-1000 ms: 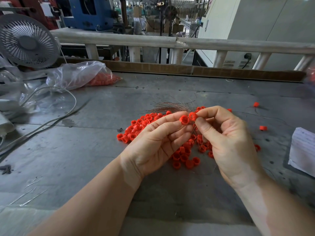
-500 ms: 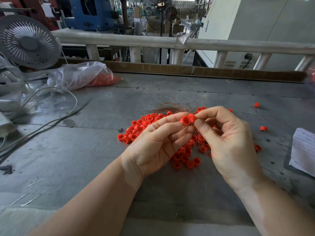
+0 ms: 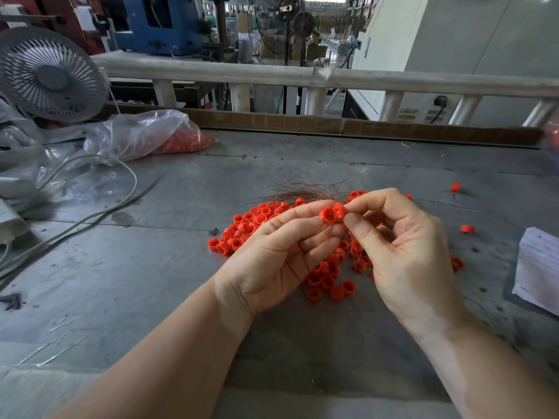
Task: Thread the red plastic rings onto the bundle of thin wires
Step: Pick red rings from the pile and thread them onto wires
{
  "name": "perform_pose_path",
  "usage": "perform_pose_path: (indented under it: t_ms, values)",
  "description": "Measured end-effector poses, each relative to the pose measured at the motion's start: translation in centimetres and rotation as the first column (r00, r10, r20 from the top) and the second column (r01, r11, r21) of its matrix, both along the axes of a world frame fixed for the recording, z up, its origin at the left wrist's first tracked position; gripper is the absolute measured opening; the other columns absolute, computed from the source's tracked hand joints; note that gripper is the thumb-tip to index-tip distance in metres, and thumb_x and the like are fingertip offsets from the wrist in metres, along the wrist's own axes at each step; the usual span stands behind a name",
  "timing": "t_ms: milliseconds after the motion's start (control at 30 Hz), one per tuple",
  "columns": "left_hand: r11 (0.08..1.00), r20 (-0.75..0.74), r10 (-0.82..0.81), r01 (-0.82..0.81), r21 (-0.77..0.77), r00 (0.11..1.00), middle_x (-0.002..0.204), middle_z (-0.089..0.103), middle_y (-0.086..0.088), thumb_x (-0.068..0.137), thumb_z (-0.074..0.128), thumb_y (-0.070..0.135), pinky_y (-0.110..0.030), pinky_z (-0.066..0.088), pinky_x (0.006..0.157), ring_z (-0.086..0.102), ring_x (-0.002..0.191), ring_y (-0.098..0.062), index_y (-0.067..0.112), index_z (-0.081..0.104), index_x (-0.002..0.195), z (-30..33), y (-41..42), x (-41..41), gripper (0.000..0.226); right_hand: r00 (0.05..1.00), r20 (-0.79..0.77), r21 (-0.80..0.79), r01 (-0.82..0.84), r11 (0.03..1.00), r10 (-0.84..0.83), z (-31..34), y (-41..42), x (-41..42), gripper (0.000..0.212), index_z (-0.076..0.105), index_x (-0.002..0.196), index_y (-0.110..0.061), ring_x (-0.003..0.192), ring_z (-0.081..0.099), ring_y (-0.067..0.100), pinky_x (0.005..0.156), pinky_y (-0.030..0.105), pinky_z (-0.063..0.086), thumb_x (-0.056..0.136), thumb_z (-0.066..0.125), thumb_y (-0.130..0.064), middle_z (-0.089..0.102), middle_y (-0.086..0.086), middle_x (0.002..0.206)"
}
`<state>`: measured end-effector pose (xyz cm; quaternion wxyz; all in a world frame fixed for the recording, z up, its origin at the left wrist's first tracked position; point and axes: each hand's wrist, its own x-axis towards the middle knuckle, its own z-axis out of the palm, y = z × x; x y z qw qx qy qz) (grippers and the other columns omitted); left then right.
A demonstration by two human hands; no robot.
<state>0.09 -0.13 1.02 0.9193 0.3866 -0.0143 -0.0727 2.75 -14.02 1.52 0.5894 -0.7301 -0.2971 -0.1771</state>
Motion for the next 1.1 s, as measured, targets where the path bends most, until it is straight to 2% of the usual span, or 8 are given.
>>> perform_pose_path:
  t_ms: [133, 333, 533, 767, 967, 1100]
  values:
    - [1.000, -0.004, 0.002, -0.002, -0.005, 1.000, 0.076, 0.072, -0.006, 0.068, 0.060, 0.005, -0.020, 0.057, 0.064, 0.070, 0.069, -0.011, 0.011, 0.077, 0.078, 0.02, -0.01, -0.03, 0.021, 1.000, -0.026, 0.012, -0.008, 1.000, 0.009, -0.08, -0.02, 0.15, 0.018, 0.064, 0.081, -0.021, 0.067, 0.057, 0.005, 0.060, 0.011, 0.043, 0.084, 0.065, -0.004, 0.066, -0.007, 0.075]
    - [1.000, -0.005, 0.002, -0.002, -0.003, 1.000, 0.075, 0.072, -0.007, 0.067, 0.060, 0.005, -0.019, 0.057, 0.063, 0.070, 0.068, -0.011, 0.011, 0.076, 0.078, 0.11, -0.01, -0.13, 0.021, 0.995, -0.087, 0.060, -0.034, 0.998, 0.039, -0.36, -0.15, 0.45, 0.021, 0.064, 0.079, -0.025, 0.065, 0.055, 0.004, 0.063, 0.022, 0.046, 0.085, 0.063, -0.005, 0.065, -0.005, 0.071]
    - [1.000, 0.000, -0.008, 0.008, 0.000, 1.000, 0.076, 0.072, -0.008, 0.066, 0.061, 0.006, -0.019, 0.057, 0.064, 0.070, 0.069, -0.011, 0.010, 0.076, 0.081, 0.09, 0.06, -0.08, 0.021, 0.977, -0.169, 0.149, -0.106, 0.983, 0.131, -0.50, -0.07, 0.65, 0.011, 0.065, 0.077, -0.026, 0.059, 0.052, -0.002, 0.061, 0.010, 0.041, 0.081, 0.061, -0.016, 0.062, -0.015, 0.063]
    - [1.000, 0.000, -0.011, 0.011, -0.004, 1.000, 0.076, 0.072, -0.009, 0.067, 0.061, 0.006, -0.020, 0.057, 0.064, 0.070, 0.069, -0.011, 0.010, 0.076, 0.082, 0.04, 0.09, -0.03, 0.022, 0.974, -0.176, 0.157, -0.118, 0.981, 0.145, -0.58, -0.10, 0.74, 0.014, 0.067, 0.076, -0.030, 0.058, 0.052, -0.001, 0.061, 0.010, 0.041, 0.079, 0.060, -0.020, 0.062, -0.014, 0.063]
    - [1.000, 0.001, -0.007, 0.007, -0.002, 1.000, 0.075, 0.072, -0.008, 0.067, 0.060, 0.006, -0.019, 0.057, 0.064, 0.070, 0.068, -0.011, 0.011, 0.076, 0.080, 0.04, 0.03, -0.05, 0.021, 0.973, -0.172, 0.169, -0.125, 0.978, 0.154, -0.60, -0.09, 0.73, 0.012, 0.066, 0.075, -0.027, 0.057, 0.051, -0.002, 0.059, 0.009, 0.040, 0.079, 0.060, -0.017, 0.061, -0.015, 0.061]
    - [1.000, 0.003, -0.011, 0.011, -0.004, 1.000, 0.075, 0.072, -0.008, 0.067, 0.060, 0.005, -0.019, 0.057, 0.064, 0.070, 0.068, -0.011, 0.010, 0.076, 0.080, 0.06, 0.05, -0.06, 0.021, 0.979, -0.163, 0.142, -0.098, 0.985, 0.121, -0.55, -0.10, 0.75, 0.012, 0.066, 0.076, -0.029, 0.061, 0.053, 0.000, 0.062, 0.014, 0.042, 0.079, 0.060, -0.019, 0.064, -0.012, 0.065]
